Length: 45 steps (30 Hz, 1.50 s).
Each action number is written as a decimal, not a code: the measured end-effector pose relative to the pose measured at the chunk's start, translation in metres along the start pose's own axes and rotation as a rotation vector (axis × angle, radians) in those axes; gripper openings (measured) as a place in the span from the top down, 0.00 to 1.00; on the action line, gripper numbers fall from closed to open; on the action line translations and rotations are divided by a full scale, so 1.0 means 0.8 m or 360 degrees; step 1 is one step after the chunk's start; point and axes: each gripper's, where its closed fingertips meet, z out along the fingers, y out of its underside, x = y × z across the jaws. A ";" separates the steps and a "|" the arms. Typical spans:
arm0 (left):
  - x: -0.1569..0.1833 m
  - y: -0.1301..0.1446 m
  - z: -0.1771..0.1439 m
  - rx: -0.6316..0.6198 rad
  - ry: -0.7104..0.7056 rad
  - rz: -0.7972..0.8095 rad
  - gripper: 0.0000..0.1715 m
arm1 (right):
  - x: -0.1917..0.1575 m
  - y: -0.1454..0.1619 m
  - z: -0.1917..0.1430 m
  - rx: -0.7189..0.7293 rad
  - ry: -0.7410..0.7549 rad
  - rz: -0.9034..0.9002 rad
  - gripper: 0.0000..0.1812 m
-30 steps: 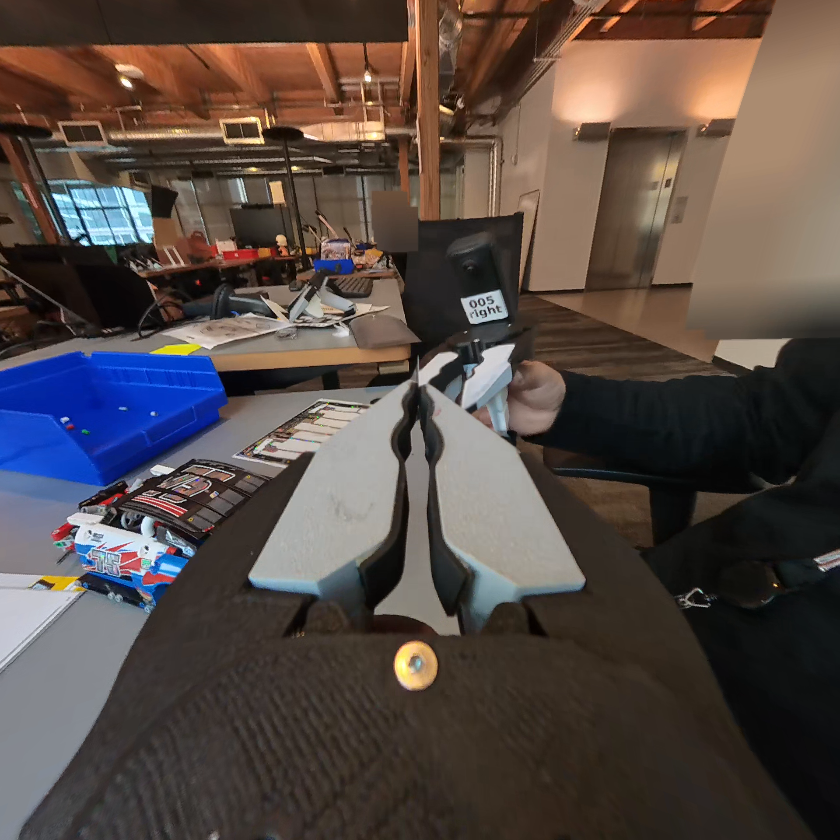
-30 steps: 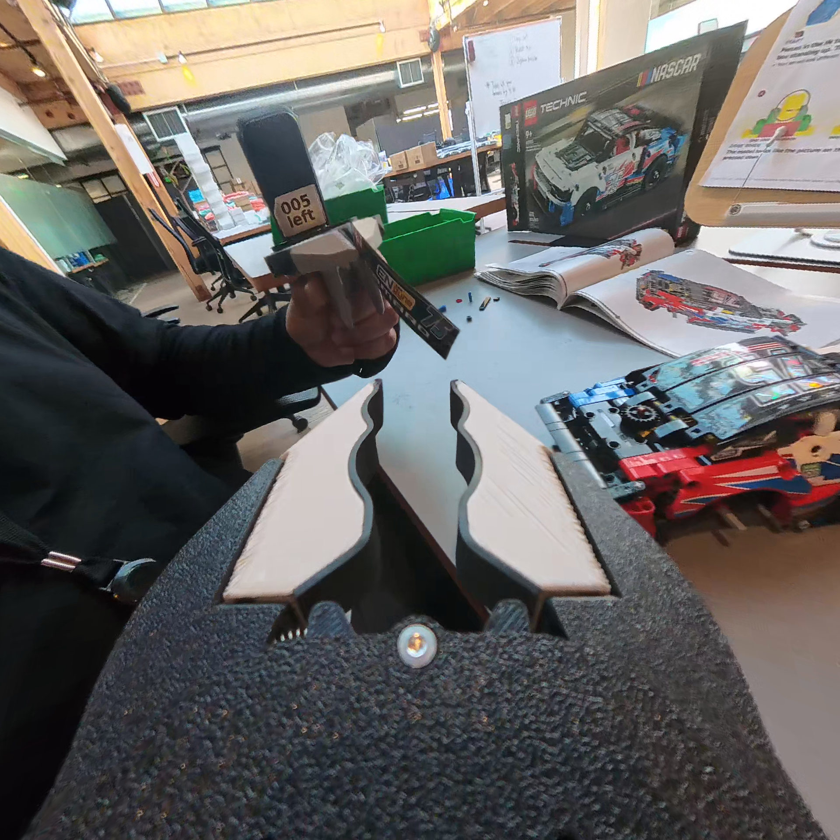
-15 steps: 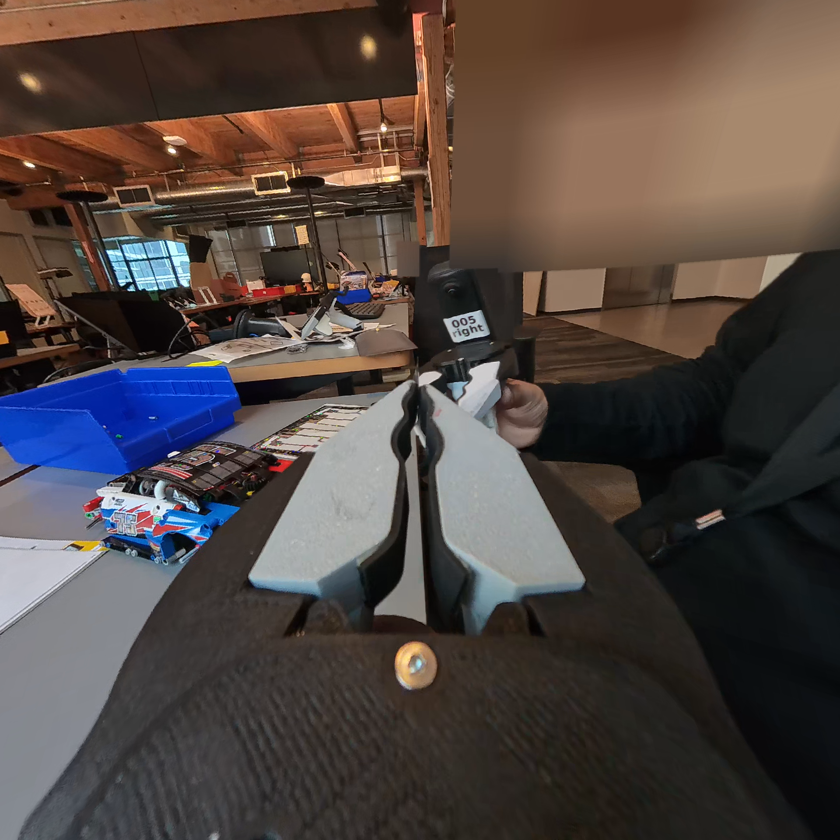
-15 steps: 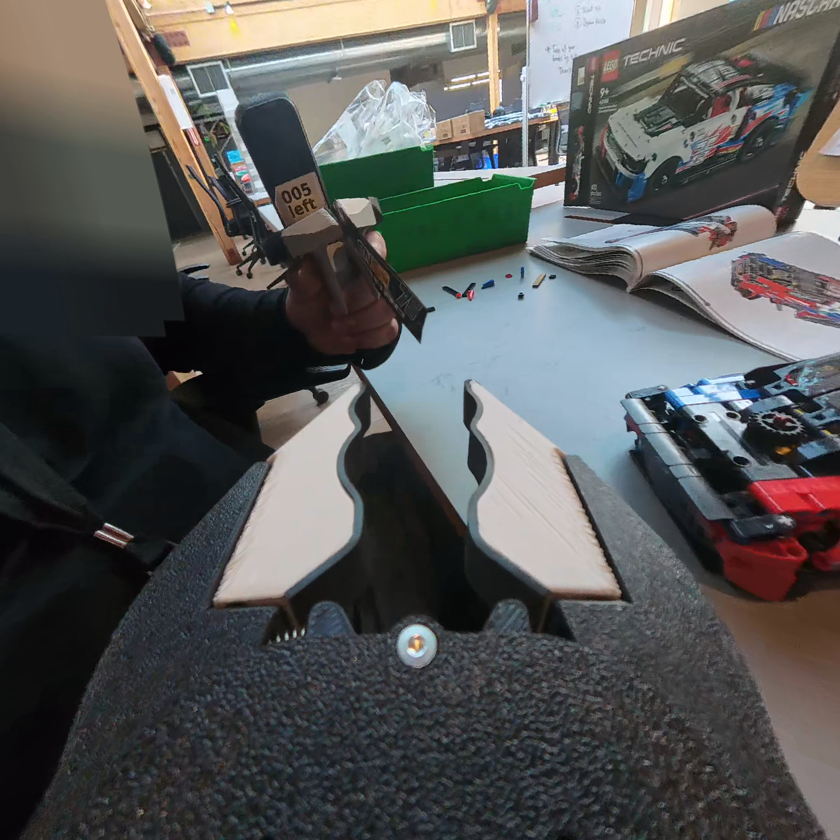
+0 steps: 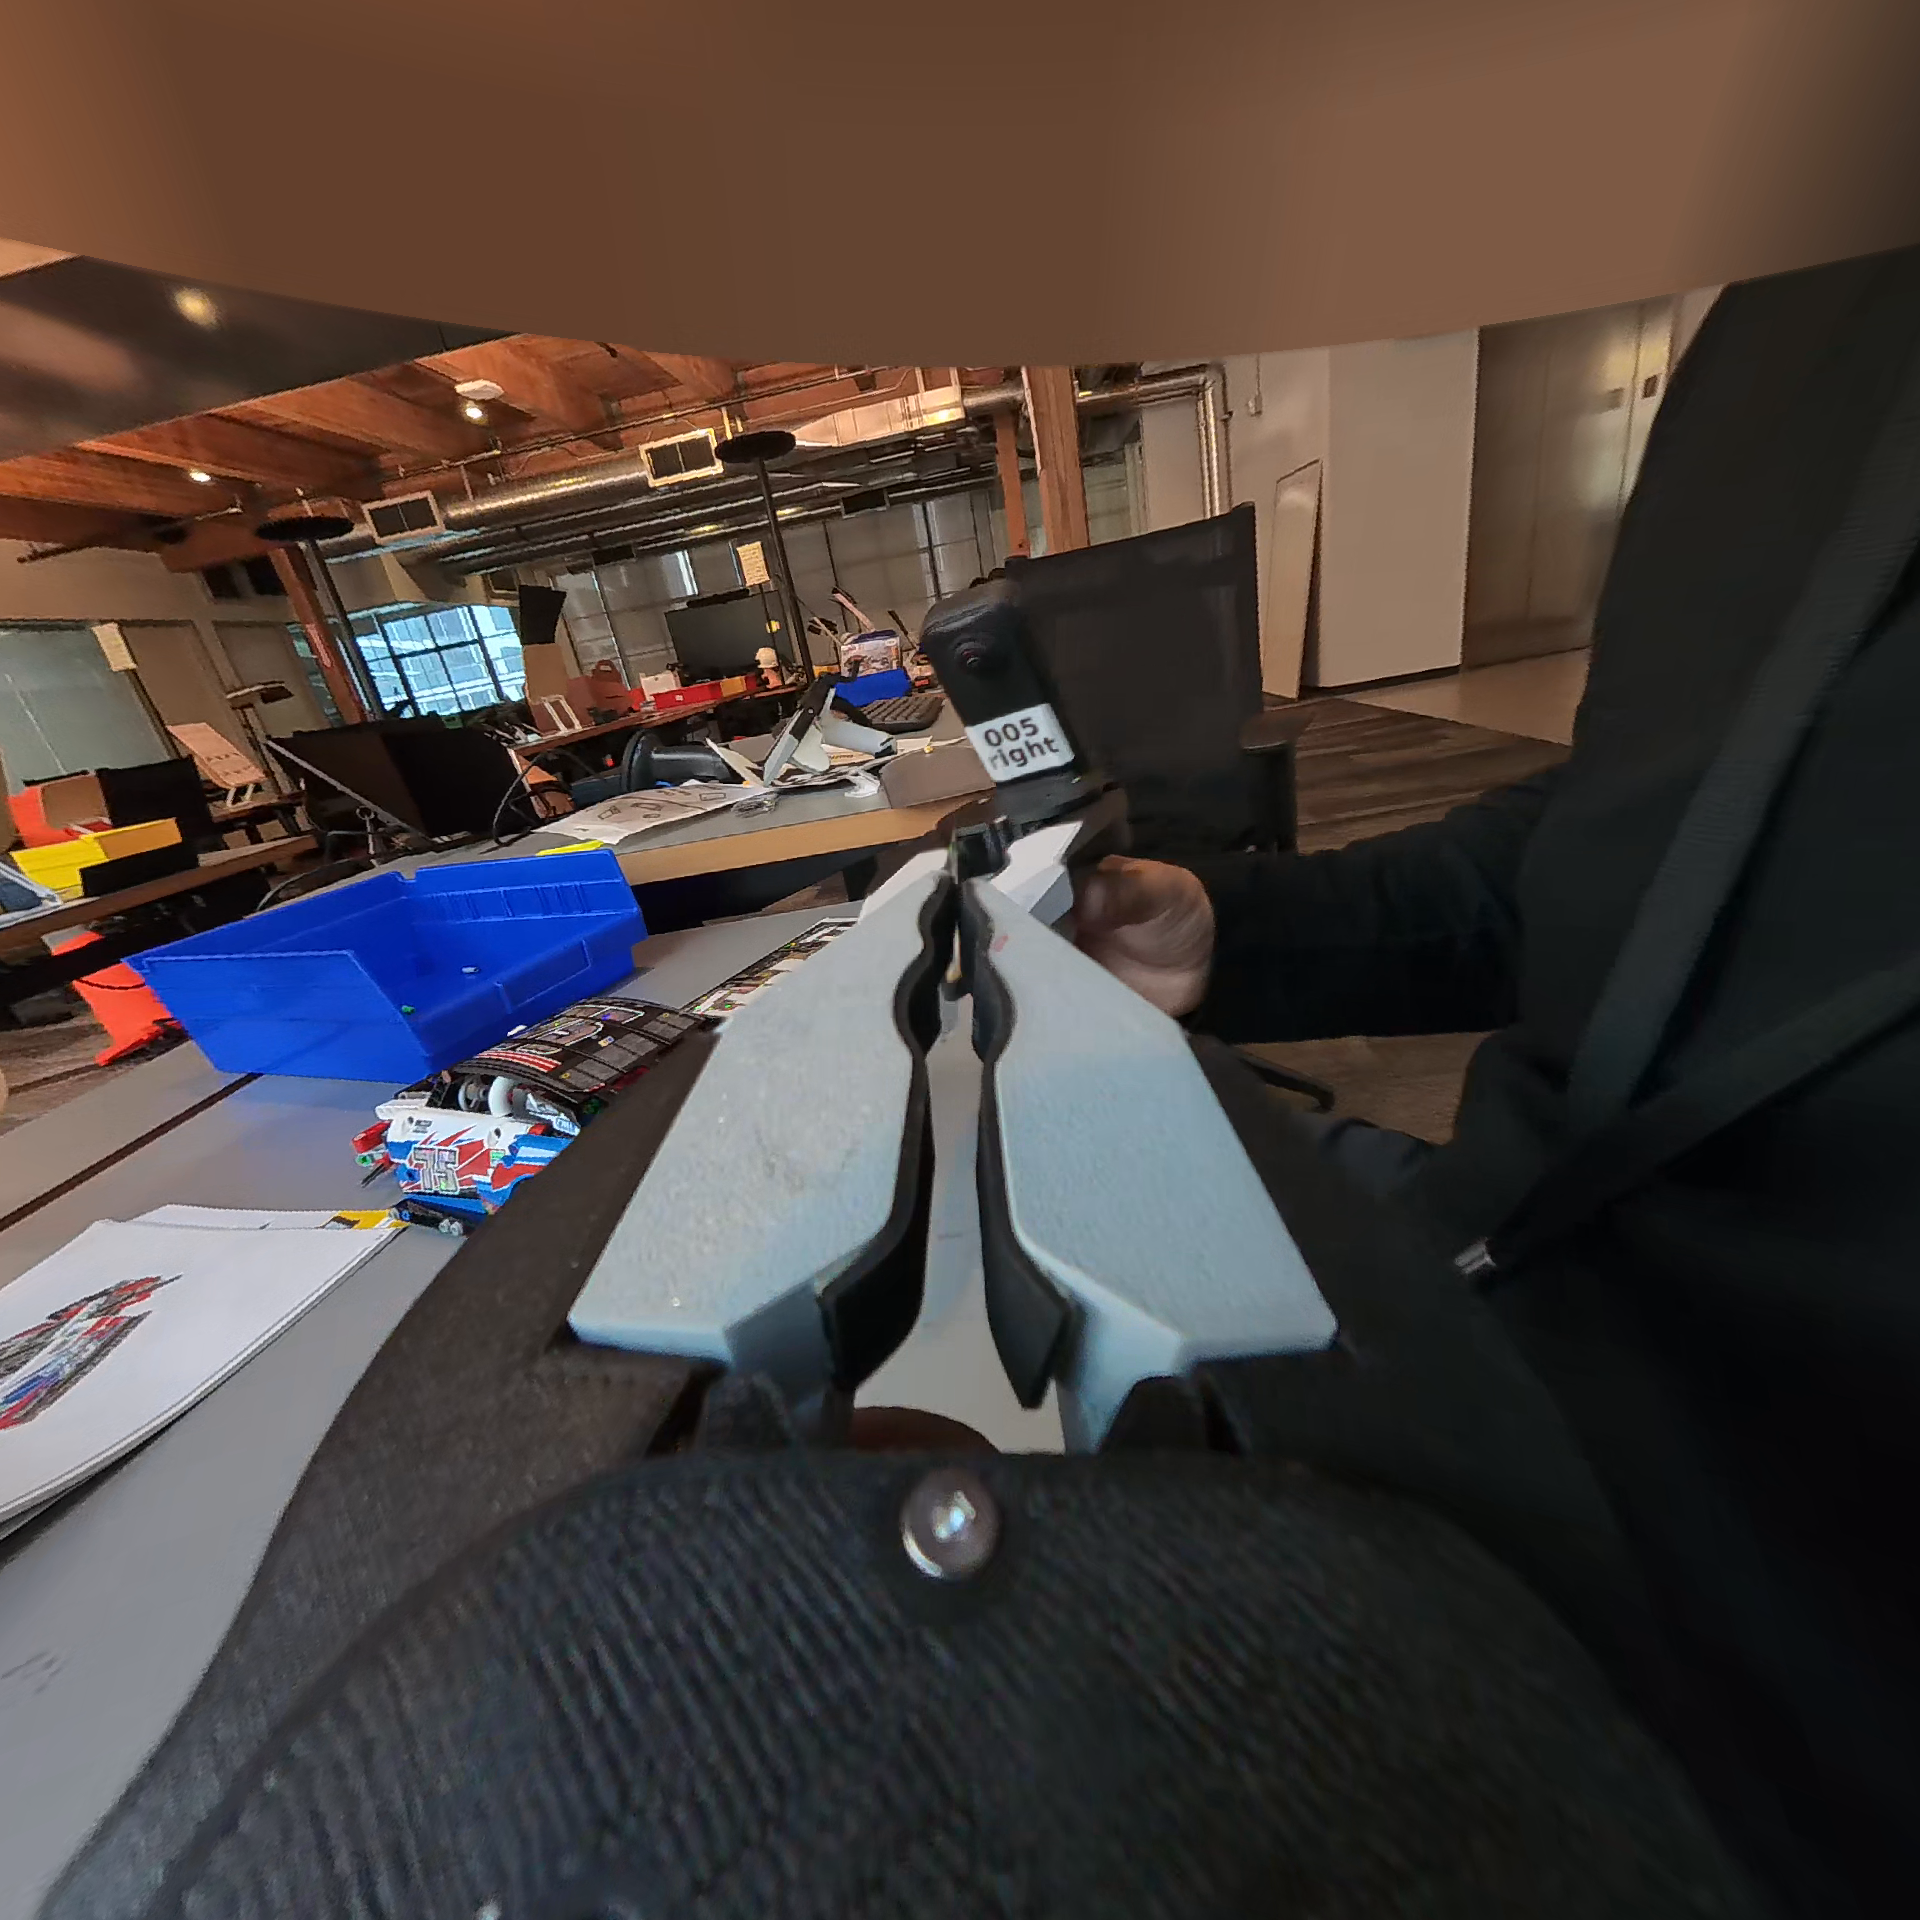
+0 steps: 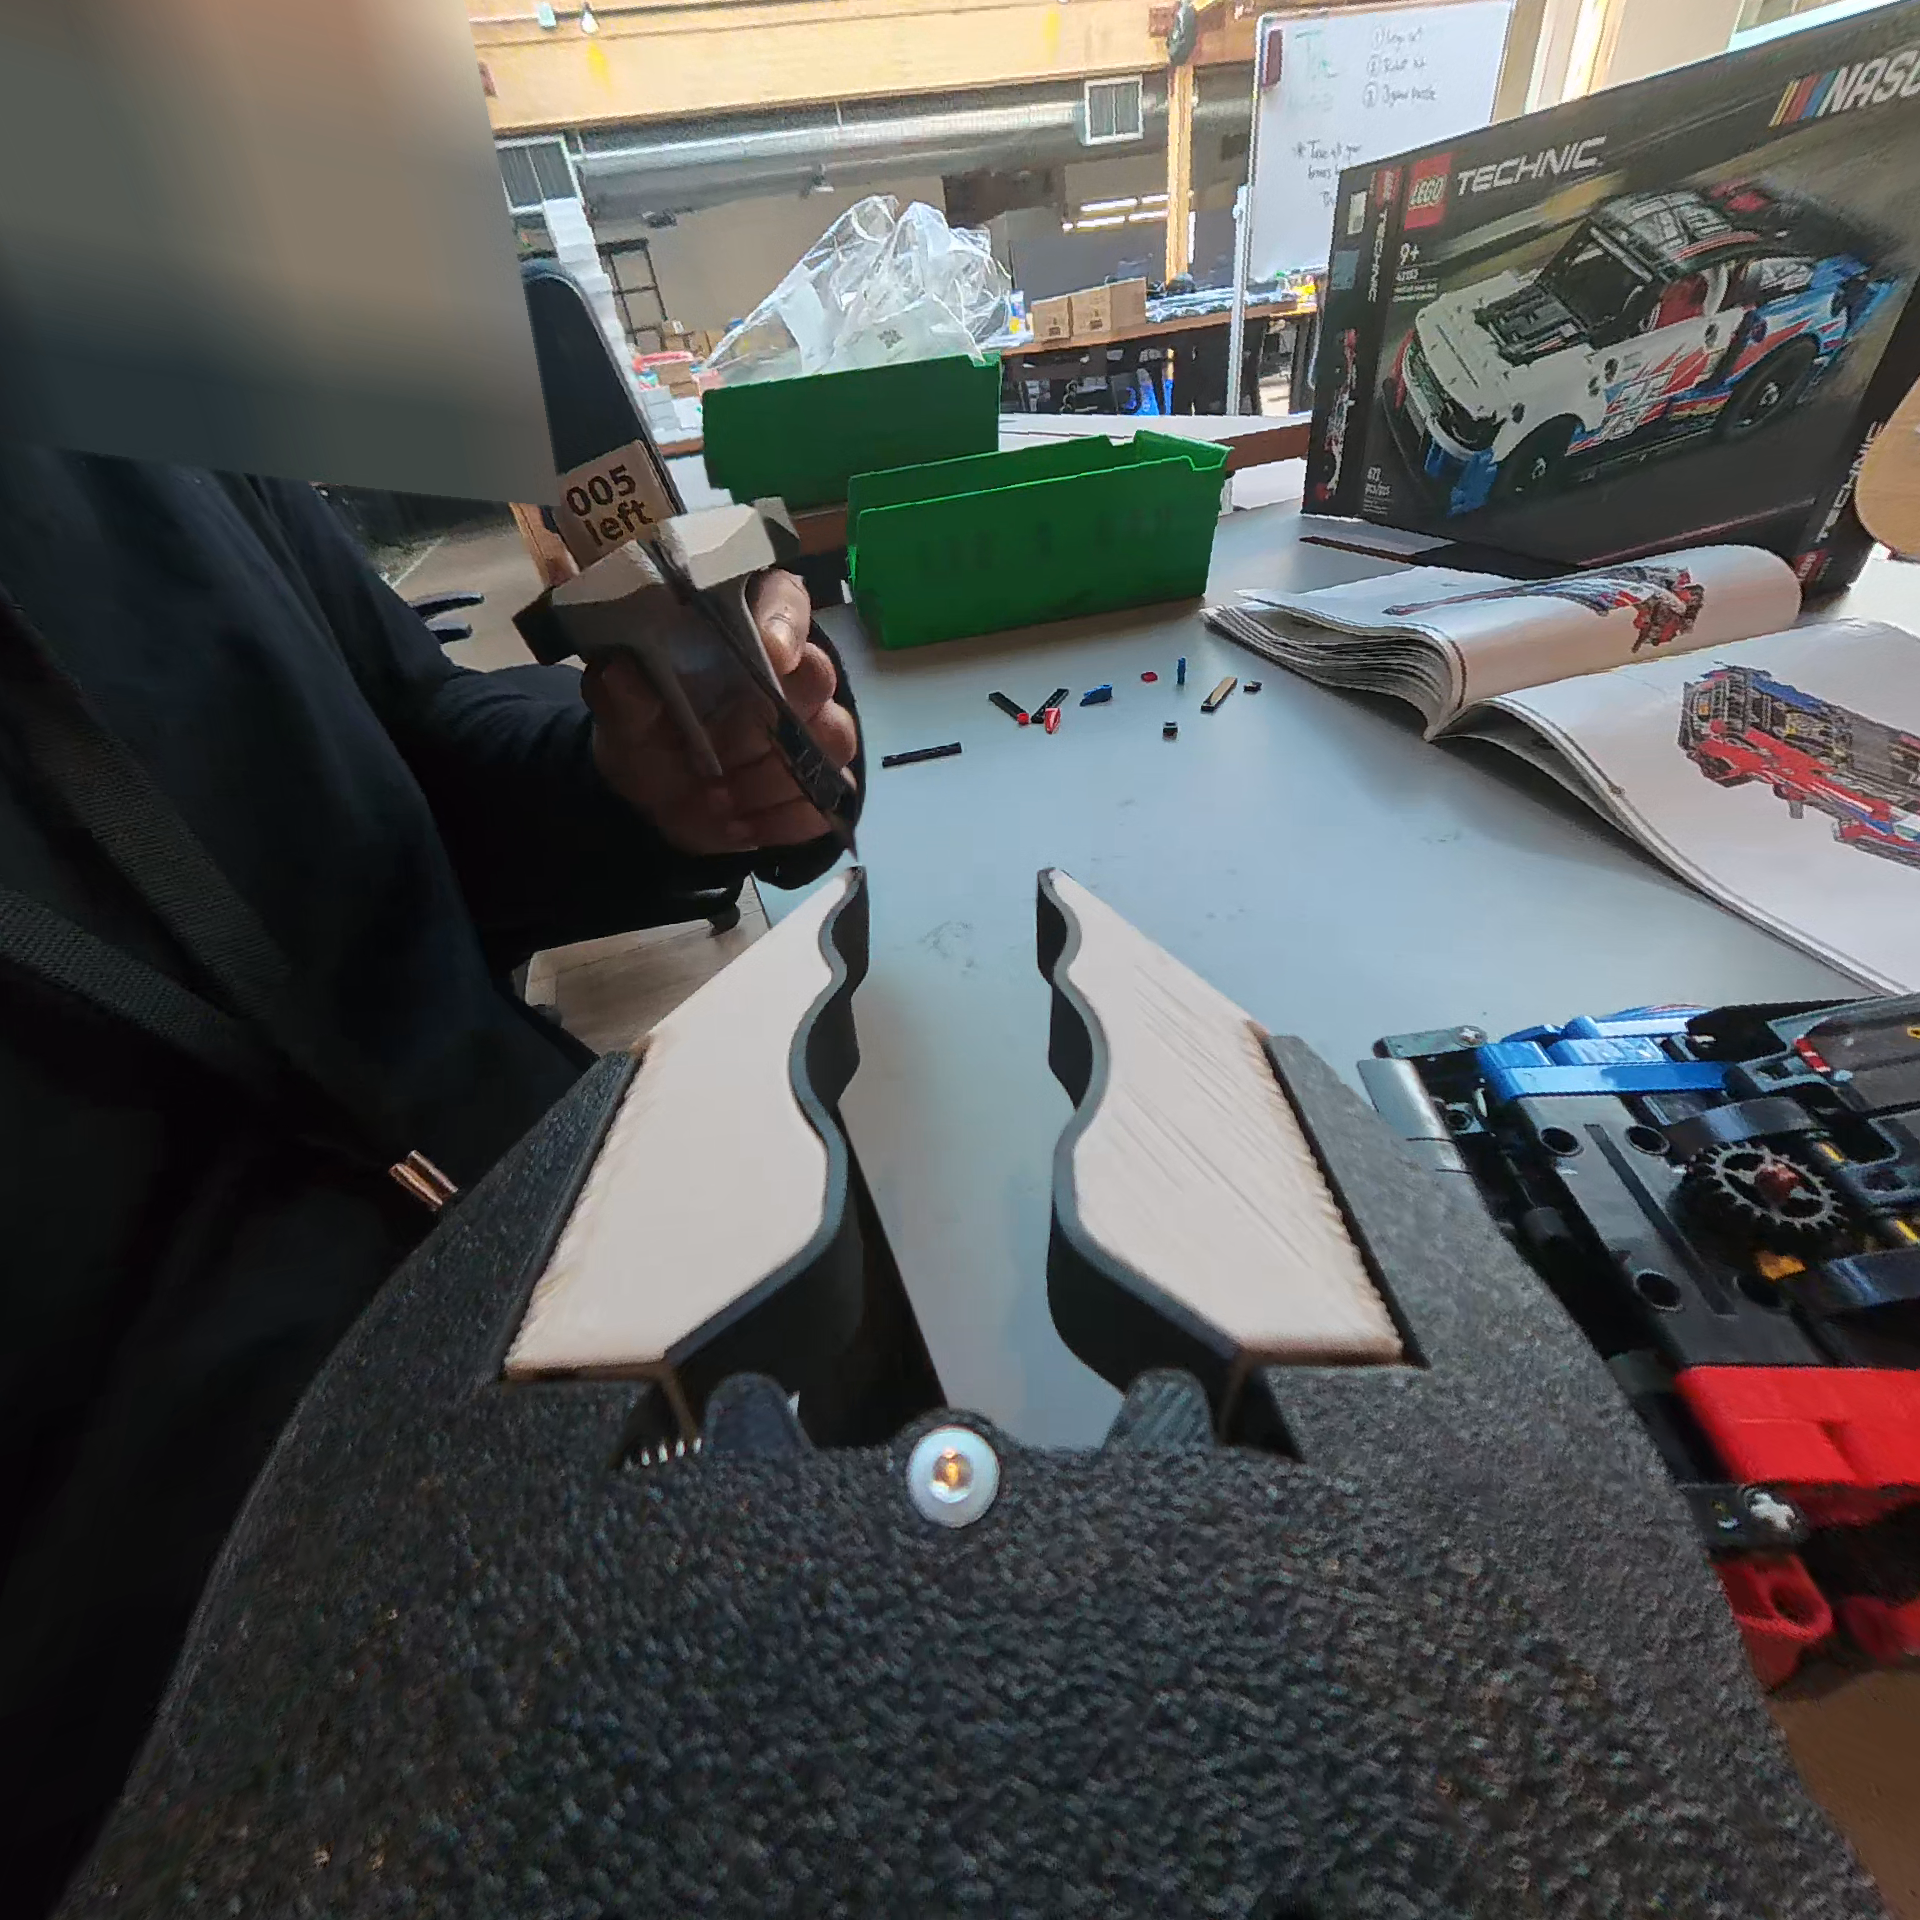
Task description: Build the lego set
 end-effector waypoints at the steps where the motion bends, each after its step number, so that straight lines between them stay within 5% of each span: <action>1: 0.001 0.000 0.000 0.0009 0.0012 -0.0009 1.00 | 0.001 0.001 0.001 0.0004 -0.0006 0.0009 0.83; 7: -0.008 0.006 0.006 0.0025 -0.0005 -0.0197 1.00 | 0.005 0.000 -0.005 0.0006 -0.0085 0.0059 0.88; 19: 0.022 0.005 0.031 -0.0029 0.0010 -0.0079 1.00 | -0.038 -0.018 -0.034 -0.0088 -0.0263 -0.0075 0.89; 41: 0.016 0.018 0.030 -0.0090 -0.0027 -0.0088 1.00 | -0.038 -0.021 -0.030 -0.0213 -0.0063 -0.0168 1.00; 45: 0.015 0.041 0.034 -0.0259 0.0020 -0.0239 0.88 | -0.031 -0.009 -0.039 -0.0292 0.0081 -0.0151 1.00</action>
